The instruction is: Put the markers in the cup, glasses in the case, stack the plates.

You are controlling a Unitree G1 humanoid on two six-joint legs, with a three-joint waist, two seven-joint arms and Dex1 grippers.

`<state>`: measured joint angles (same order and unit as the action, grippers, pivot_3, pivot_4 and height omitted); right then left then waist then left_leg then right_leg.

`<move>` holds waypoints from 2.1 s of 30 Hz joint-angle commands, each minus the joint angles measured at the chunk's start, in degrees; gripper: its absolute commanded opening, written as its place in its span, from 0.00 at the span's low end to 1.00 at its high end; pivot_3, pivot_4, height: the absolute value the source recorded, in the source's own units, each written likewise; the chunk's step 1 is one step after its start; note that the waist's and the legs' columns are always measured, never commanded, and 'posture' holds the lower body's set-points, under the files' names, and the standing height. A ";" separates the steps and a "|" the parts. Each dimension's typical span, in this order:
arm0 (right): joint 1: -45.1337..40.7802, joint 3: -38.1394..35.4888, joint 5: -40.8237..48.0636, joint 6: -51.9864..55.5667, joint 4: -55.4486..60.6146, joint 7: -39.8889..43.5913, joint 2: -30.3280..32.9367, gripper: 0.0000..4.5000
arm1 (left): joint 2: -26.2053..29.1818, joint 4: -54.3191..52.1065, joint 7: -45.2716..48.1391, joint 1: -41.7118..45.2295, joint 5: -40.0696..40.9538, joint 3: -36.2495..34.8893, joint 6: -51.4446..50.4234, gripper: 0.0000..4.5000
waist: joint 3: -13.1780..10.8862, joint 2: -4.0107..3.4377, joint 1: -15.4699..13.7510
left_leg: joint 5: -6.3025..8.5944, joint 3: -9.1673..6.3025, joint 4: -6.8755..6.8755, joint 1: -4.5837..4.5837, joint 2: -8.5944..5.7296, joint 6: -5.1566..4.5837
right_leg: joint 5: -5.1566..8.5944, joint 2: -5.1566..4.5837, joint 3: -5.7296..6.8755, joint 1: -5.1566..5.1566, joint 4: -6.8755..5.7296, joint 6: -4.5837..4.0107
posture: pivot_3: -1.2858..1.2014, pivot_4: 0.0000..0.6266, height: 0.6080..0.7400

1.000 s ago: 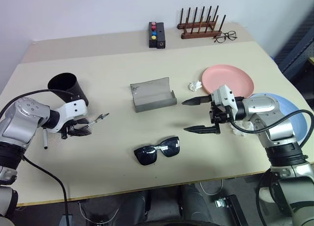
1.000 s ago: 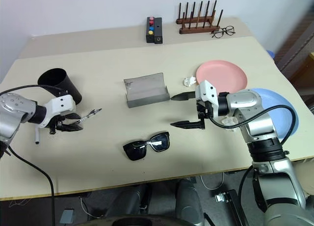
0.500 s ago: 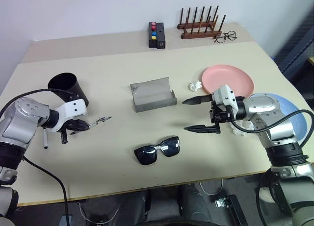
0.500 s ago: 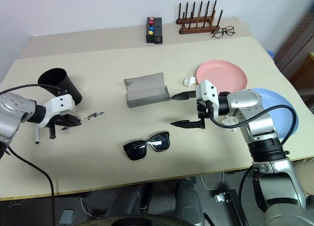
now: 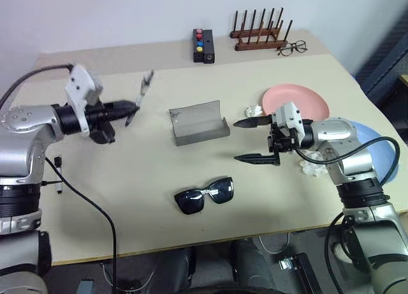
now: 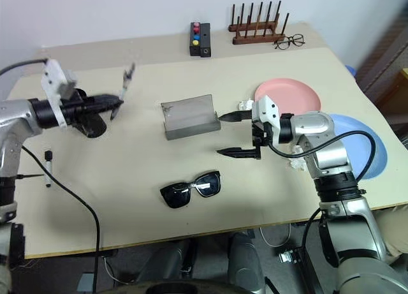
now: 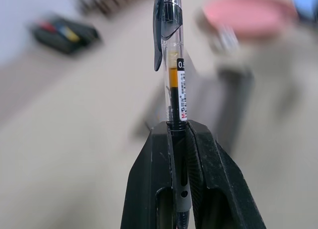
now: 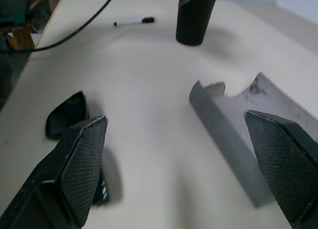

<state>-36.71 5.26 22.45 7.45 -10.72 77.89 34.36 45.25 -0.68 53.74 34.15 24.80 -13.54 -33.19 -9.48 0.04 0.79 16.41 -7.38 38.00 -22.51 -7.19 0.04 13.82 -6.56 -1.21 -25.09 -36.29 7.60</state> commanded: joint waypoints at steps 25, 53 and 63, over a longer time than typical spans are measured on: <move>-15.57 -4.95 2.34 -5.79 -19.74 -0.25 -14.73 1.00 | -10.61 -9.36 -33.11 -8.00 4.71 -21.27 10.94 0.00 | 0.03 0.06 0.31 | 0.01 -0.06 0.03 0.02 -0.03 0.02 | -0.01 -0.01 0.00 0.02 0.00 -0.01 | 0.52 0.24 1.00; -15.77 -5.98 1.35 -7.66 -22.93 -3.11 -16.13 1.00 | -16.46 -3.81 -39.89 -15.12 -6.13 -15.03 25.31 0.00 | 0.05 0.07 0.30 | 0.01 -0.06 0.02 0.02 -0.03 0.02 | -0.01 0.00 -0.01 0.01 0.00 -0.01 | 0.52 0.24 1.00; -16.04 -6.12 1.20 -8.18 -23.10 -3.51 -16.18 1.00 | -18.88 1.08 -41.56 -15.62 -9.49 -12.56 30.24 0.35 | 0.05 0.07 0.20 | 0.01 -0.06 0.02 0.02 -0.03 0.02 | -0.01 0.00 -0.01 0.01 0.00 -0.01 | 0.52 0.24 1.00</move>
<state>-51.37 0.61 23.27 0.24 -34.13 74.50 18.46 26.09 1.60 12.24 18.16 15.25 -25.86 -4.60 -9.44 0.10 0.99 16.42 -7.43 38.02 -22.49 -7.22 0.06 13.81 -6.56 -1.22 -25.08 -36.29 7.59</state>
